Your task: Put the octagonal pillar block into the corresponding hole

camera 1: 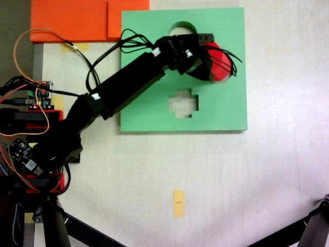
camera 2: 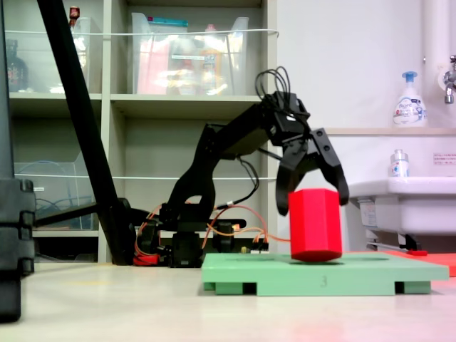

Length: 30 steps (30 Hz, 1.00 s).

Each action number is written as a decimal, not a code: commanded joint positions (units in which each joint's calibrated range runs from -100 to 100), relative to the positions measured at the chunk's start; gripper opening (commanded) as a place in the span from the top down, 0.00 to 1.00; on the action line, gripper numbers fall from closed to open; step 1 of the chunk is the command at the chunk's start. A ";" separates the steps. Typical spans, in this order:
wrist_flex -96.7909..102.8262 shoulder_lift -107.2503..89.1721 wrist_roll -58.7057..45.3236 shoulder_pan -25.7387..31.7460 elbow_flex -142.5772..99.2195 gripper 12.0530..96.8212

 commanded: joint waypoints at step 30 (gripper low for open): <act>7.03 10.08 -0.20 -0.39 3.94 0.64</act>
